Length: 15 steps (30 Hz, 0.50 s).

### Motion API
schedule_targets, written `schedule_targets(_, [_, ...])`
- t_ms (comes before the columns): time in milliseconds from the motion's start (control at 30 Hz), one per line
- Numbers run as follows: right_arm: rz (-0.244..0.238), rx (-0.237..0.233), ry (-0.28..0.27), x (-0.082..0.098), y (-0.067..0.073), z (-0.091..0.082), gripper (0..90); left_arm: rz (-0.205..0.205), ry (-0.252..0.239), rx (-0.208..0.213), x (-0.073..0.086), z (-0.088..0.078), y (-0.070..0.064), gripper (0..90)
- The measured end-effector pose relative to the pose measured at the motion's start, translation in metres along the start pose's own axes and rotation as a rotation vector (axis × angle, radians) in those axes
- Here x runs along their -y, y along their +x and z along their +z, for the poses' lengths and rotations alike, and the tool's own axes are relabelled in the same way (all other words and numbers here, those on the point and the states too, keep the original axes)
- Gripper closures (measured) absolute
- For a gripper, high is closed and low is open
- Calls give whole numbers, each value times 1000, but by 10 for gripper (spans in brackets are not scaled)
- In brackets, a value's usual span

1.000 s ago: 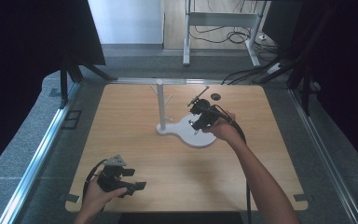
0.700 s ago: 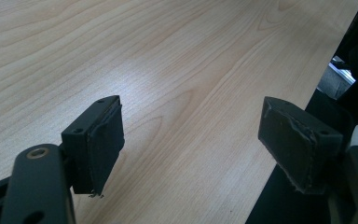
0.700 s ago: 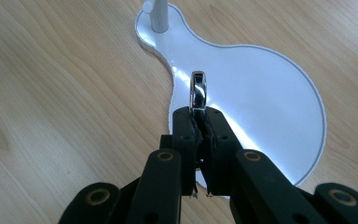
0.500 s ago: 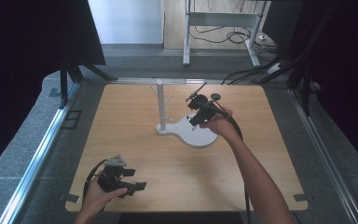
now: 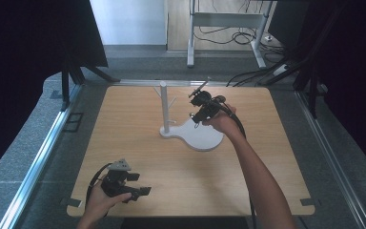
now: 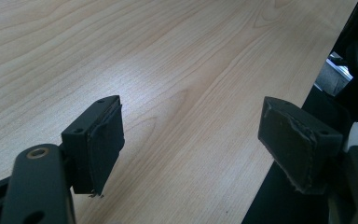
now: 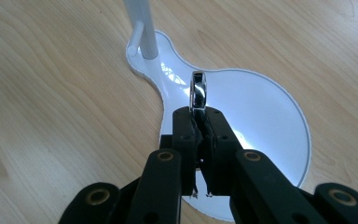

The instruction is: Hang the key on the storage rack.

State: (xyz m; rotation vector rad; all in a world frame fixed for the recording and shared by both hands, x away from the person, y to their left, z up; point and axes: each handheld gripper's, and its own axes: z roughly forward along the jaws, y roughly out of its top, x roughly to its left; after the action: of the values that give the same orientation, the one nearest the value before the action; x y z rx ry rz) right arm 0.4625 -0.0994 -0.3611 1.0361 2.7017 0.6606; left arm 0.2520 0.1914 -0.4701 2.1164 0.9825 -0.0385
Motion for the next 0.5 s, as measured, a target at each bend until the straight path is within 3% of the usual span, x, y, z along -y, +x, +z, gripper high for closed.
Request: schedule_targets(500, [6,3,-10,-19,-4,7,845,0,-4,5,0,-2,0,227])
